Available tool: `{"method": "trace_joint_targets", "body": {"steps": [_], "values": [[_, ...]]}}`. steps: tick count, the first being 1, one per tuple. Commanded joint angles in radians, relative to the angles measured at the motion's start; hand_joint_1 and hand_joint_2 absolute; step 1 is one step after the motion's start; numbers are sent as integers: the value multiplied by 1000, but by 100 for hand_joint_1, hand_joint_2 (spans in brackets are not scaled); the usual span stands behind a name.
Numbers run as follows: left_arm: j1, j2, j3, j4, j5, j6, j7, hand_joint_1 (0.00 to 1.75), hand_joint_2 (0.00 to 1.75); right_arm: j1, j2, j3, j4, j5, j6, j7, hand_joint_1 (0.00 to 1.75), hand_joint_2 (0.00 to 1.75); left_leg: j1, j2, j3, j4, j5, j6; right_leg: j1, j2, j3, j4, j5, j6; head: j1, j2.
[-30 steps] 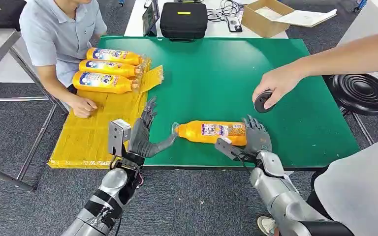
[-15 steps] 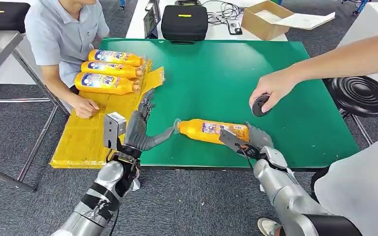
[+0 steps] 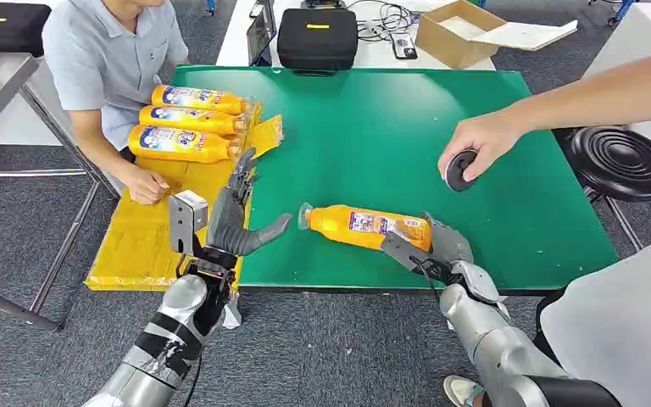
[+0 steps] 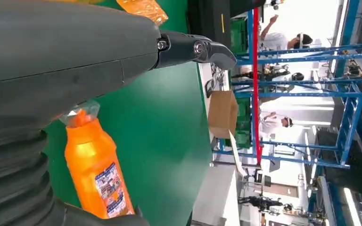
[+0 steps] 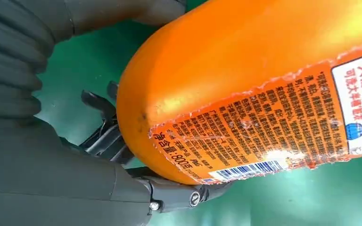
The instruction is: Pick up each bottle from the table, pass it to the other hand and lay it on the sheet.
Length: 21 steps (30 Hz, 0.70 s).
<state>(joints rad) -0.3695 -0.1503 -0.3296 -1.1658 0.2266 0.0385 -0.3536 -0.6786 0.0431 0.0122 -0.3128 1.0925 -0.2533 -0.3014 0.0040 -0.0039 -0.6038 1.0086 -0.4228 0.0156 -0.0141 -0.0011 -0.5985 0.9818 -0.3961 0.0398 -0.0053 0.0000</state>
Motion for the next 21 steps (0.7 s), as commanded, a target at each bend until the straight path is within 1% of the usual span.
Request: {"method": "trace_joint_targets", "body": {"steps": [1, 2, 3, 4, 6, 8, 10, 12, 14, 15, 18, 21], "values": [[7, 17, 12, 9, -4, 2, -6, 0, 175, 43, -1, -67, 36, -57, -29, -135, 175, 175, 1, -1, 2, -1, -1, -1, 1, -1, 3, -1, -1, -1, 0, 0], [7, 17, 12, 9, -4, 2, -6, 0, 175, 43, -1, -67, 36, -57, -29, -135, 175, 175, 1, 0, 3, -1, -1, -1, 1, -1, 3, -1, -1, -2, 0, 0], [12, 13, 18, 7, -5, 14, -15, 0, 175, 49, 3, -74, 31, -74, -49, -186, 175, 175, 1, 0, 2, -1, -1, -1, 1, 0, 2, -1, -1, -1, 0, 0], [12, 13, 18, 7, -5, 14, -15, 0, 175, 49, 3, -74, 31, -74, -49, -186, 175, 175, 1, 0, 2, -1, -1, -1, 1, 0, 3, -1, -1, -2, 0, 0], [20, 8, 25, 4, -9, 31, -29, 0, 175, 55, 9, -81, 27, -95, -60, -237, 175, 175, 1, 0, 2, -1, -1, -1, 1, 0, 2, -1, -1, -2, 0, 0], [33, 3, 35, -8, -21, 60, -57, 0, 175, 58, 15, -81, 22, -108, -64, -262, 175, 175, 1, 0, 3, -1, -1, -1, 1, 0, 3, -1, -1, -2, 0, 0], [40, -3, 50, -24, -51, 120, -97, 0, 175, 57, 21, -71, 18, -118, -88, -284, 175, 175, 0, 1, 1, -1, -1, -1, 1, 1, 1, 0, 0, -1, 0, 0], [50, -14, 74, -46, -136, 259, -172, 0, 175, 54, 33, -74, 10, -151, -100, -326, 175, 175, 0, 1, 0, 0, -1, -1, 1, 1, 0, 0, 0, -1, 0, 0], [56, -14, 94, -53, -146, 290, -177, 0, 175, 52, 44, -82, 3, -175, -94, -341, 175, 175, 0, 2, 0, 0, -1, -1, 1, 2, 0, 0, 0, -1, 0, 0], [55, -17, 110, -37, -118, 278, -141, 0, 175, 56, 45, -83, -4, -189, -98, -351, 175, 175, 1, 2, 0, 0, -1, -1, 1, 2, 0, 0, -1, -2, 0, 0], [47, -18, 138, 17, -67, 243, -114, 0, 175, 66, 38, -71, -15, -209, -112, -368, 175, 175, 0, 3, 1, -1, -2, -1, 1, 2, 0, 0, -1, -2, 0, 0], [45, -18, 159, 59, -27, 216, -100, 0, 175, 75, 35, -74, -24, -242, -115, -394, 175, 175, 0, 0, -1, -1, -1, -1, 0, 1, -1, 0, 0, -1, 0, 0]]}}
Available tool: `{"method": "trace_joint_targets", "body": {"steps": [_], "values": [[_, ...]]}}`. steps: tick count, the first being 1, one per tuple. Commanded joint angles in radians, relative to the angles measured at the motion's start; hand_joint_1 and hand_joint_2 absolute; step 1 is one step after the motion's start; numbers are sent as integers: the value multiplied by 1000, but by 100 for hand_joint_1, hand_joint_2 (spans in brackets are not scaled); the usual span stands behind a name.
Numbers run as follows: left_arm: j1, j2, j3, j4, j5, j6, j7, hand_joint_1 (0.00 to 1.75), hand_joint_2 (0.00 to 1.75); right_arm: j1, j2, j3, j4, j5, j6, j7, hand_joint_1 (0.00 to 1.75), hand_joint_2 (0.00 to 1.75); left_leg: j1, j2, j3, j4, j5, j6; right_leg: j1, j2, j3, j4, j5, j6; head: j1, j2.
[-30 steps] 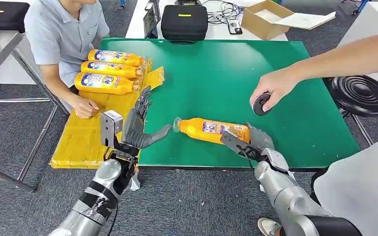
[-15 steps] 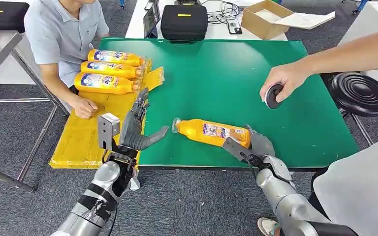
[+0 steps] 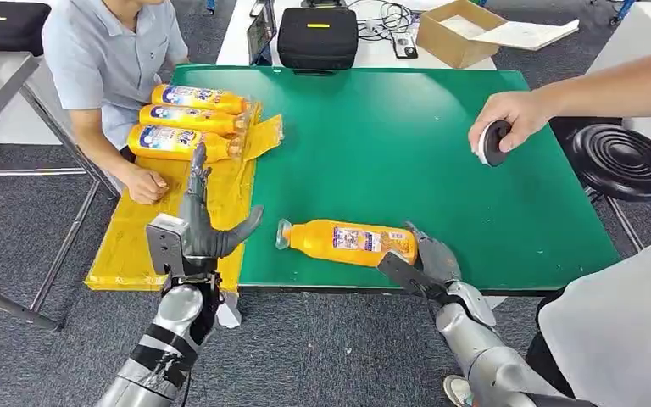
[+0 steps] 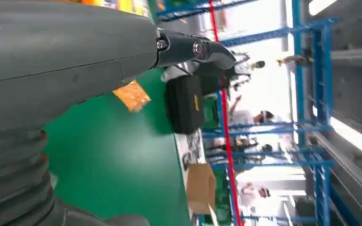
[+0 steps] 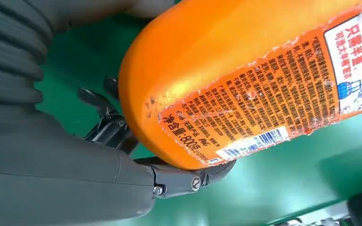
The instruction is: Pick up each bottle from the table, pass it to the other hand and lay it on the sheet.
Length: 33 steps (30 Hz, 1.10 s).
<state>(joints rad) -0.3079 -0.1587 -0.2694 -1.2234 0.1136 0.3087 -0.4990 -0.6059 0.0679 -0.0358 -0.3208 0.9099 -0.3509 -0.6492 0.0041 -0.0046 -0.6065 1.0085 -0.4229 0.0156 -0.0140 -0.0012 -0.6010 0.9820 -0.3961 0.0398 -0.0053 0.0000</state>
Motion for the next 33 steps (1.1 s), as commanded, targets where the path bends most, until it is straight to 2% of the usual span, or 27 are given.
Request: {"method": "trace_joint_targets", "body": {"steps": [1, 10, 14, 20, 22, 26, 29, 33], "values": [[-18, -8, 104, 127, 89, -56, 45, 0, 175, 4, 10, -23, -17, -66, -18, -49, 175, 175, 0, 2, 2, -1, -1, -1, 0, 1, 1, 0, -1, -1, 0, 0], [-9, -26, 175, 197, 75, 50, -20, 0, 175, 56, 17, 102, -145, -253, -10, -49, 175, 175, 0, 1, -1, -1, -1, -1, 0, 1, -1, 0, -1, -1, 0, 0], [-1, -25, 206, 220, 89, 40, -66, 0, 175, 68, 17, 169, -187, -336, -11, -49, 175, 175, 0, 3, -2, -1, -2, -1, 0, 2, -2, 0, -1, -2, 0, 0], [25, -17, 219, 260, 169, -168, -93, 0, 175, 90, -1, 264, -253, -468, -3, -49, 175, 175, 0, 3, -4, -1, -1, 0, 0, 2, -5, -1, -1, -1, 0, 0], [29, -20, 226, 277, 219, -259, -69, 0, 175, 97, -6, 286, -271, -501, 2, -49, 175, 175, 0, 3, -2, -1, -2, -1, 0, 2, -3, -1, -2, -1, 0, 0], [29, -20, 226, 277, 219, -259, -69, 0, 175, 97, -6, 286, -271, -501, 2, -49, 175, 175, 0, 1, -5, -1, -1, 0, 0, 1, -6, 0, -1, -1, 0, 0], [28, -21, 209, 324, 223, -345, -71, 0, 175, 111, -17, 339, -305, -553, -3, -49, 175, 175, 0, 1, -3, -1, -2, -1, 0, 0, -3, 0, -2, -2, 0, 0], [37, -26, 145, 374, 178, -465, -133, 0, 175, 131, -26, 405, -374, -615, 12, -49, 175, 175, 0, 1, -3, -1, -2, -1, 0, 0, -3, 0, -2, -2, 0, 0]]}}
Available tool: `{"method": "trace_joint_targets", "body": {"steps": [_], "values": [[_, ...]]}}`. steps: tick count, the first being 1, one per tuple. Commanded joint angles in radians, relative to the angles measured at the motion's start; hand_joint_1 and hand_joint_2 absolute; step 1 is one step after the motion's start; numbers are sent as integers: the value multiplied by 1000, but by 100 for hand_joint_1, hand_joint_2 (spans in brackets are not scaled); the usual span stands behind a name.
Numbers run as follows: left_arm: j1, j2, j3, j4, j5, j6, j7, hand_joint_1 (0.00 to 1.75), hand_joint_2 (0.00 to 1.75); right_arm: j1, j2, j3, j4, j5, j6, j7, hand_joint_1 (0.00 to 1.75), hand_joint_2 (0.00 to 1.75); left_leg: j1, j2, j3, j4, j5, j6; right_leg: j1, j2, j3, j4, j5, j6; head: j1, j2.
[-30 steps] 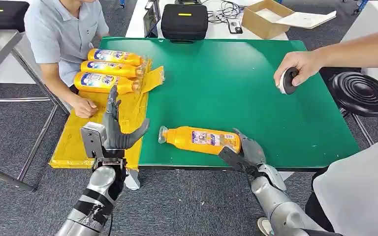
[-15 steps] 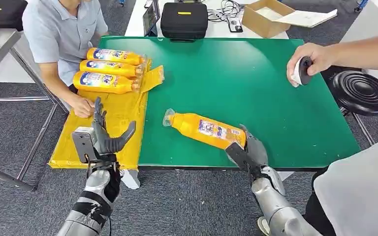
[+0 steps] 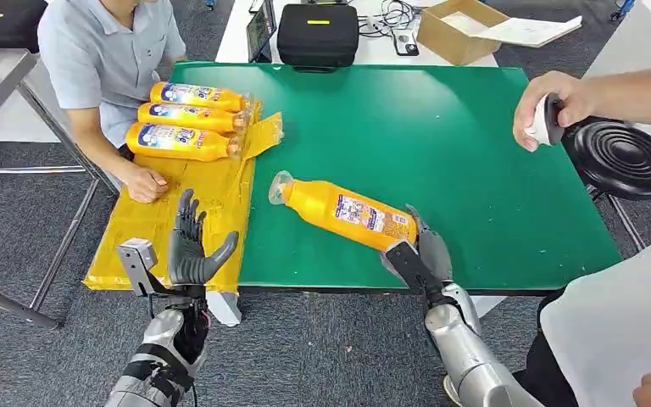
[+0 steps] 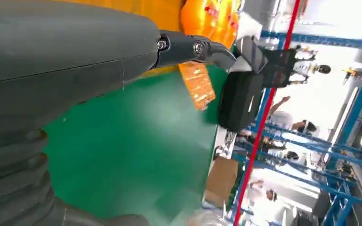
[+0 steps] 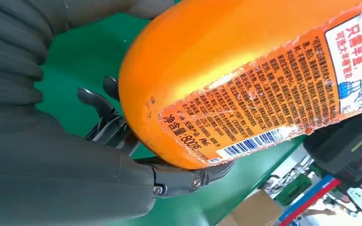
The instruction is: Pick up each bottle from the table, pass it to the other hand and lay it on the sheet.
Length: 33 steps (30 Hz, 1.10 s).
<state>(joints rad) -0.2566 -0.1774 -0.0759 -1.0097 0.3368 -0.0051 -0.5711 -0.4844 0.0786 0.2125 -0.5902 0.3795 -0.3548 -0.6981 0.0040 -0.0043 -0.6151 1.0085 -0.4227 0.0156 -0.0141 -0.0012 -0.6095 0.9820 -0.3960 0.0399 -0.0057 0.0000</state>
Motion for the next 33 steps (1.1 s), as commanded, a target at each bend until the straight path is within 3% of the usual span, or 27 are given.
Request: {"method": "trace_joint_targets", "body": {"steps": [1, 8, 16, 33], "values": [[-12, -10, -53, 162, -41, -182, -69, 0, 175, 14, -35, 165, -120, -102, 26, 0, 175, 175, 0, 0, 5, -1, -2, -1, 0, 0, 5, 0, -2, -1, 0, 0], [-3, -16, -67, 130, -39, -250, -73, 0, 175, 28, -29, 211, -162, -131, 55, 0, 175, 175, 0, 1, 3, -1, -1, -1, 0, 0, 3, 0, -1, -1, 0, 0], [23, -46, -47, 80, 140, -458, 61, 0, 175, 47, -11, 250, -187, -159, 68, 0, 175, 175, 0, 1, 4, 0, -2, -1, 0, 1, 3, 0, -2, -1, 0, 0], [89, -51, -116, -132, 205, -511, 90, 0, 175, 62, 49, 333, -150, -183, 123, 0, 175, 175, 0, 2, 2, 0, -2, -1, 0, 1, 2, 0, -1, -1, 0, 0]]}}
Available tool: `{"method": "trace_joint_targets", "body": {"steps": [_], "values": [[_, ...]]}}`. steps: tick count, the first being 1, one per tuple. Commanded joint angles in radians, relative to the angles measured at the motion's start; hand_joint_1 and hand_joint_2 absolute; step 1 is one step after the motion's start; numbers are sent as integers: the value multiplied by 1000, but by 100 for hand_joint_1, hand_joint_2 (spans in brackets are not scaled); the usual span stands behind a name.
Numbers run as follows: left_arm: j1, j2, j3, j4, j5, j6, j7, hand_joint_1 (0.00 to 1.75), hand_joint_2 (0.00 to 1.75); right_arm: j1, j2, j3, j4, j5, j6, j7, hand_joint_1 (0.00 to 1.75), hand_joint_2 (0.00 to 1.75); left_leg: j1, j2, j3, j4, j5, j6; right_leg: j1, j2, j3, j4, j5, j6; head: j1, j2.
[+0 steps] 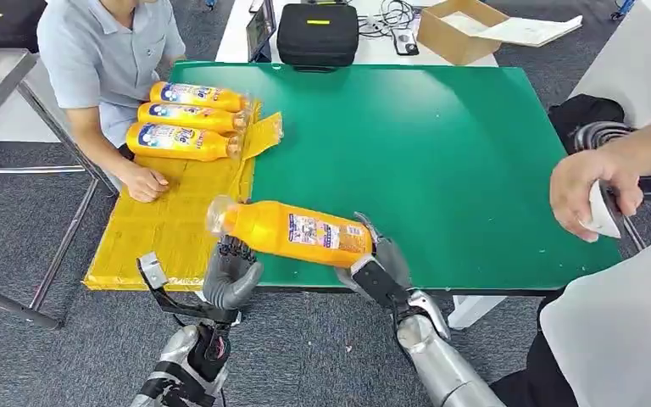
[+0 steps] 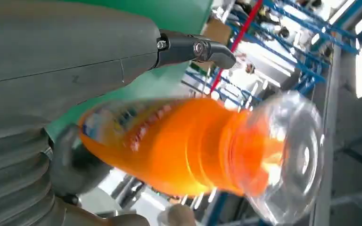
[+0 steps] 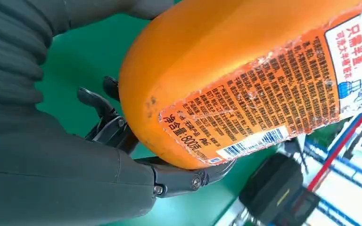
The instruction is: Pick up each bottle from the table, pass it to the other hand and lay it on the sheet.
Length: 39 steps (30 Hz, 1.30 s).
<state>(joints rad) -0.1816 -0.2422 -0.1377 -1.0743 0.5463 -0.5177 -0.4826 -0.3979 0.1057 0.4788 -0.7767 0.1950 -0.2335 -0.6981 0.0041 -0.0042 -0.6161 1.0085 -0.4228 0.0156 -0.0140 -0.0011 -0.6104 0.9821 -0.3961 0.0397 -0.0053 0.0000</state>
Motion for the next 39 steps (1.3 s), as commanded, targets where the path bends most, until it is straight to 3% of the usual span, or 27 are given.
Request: {"method": "trace_joint_targets", "body": {"steps": [1, 9, 14, 26, 27, 28, 29, 39], "values": [[14, 14, -54, -68, -4, 2, 1, 0, 175, -24, 22, 66, 36, 1, 2, 0, 175, 175, 1, 2, 5, 0, -3, -1, 1, 2, 5, 0, -2, -2, 0, 0], [14, 14, -54, -68, -4, 2, 1, 0, 175, -24, 22, 66, 36, 1, 2, 0, 175, 175, 0, 1, 4, -1, -1, -1, 0, 1, 3, 0, -1, -1, 0, 0], [19, 25, -119, -75, -162, 101, -98, 0, 175, -38, 75, 65, 66, -26, 5, 0, 175, 175, 1, 2, 6, 0, -3, -1, 1, 2, 5, 0, -2, -2, 0, 0], [-22, 24, -147, -17, -169, 125, -112, 0, 175, -61, 112, 109, 71, 3, 15, 0, 175, 175, 0, 0, 2, 0, -1, -1, 0, 0, 2, 0, -1, -1, 0, 0], [-23, 22, -150, -19, -183, 138, -123, 44, 175, -54, 114, 121, 77, 6, 21, 0, 175, 175, 0, 1, 5, -1, -2, -1, 0, 1, 4, 0, -1, -2, 0, 0], [-23, 23, -155, -22, -180, 129, -123, 147, 175, -49, 119, 127, 85, 6, 24, 0, 175, 175, 0, 0, 3, -1, -1, -1, 0, 0, 3, 0, -1, -1, 0, 0], [-21, 23, -155, -24, -180, 129, -124, 169, 175, -47, 120, 133, 86, 9, 27, 0, 175, 175, 1, 1, 5, -1, -2, -1, 1, 1, 5, 0, -2, -2, 0, 0], [-16, 21, -146, -38, -160, 116, -133, 175, 175, -41, 126, 149, 95, 9, 37, 0, 175, 175, 0, 0, 4, -1, -1, -1, 0, 0, 3, 0, -1, -1, 0, 0]]}}
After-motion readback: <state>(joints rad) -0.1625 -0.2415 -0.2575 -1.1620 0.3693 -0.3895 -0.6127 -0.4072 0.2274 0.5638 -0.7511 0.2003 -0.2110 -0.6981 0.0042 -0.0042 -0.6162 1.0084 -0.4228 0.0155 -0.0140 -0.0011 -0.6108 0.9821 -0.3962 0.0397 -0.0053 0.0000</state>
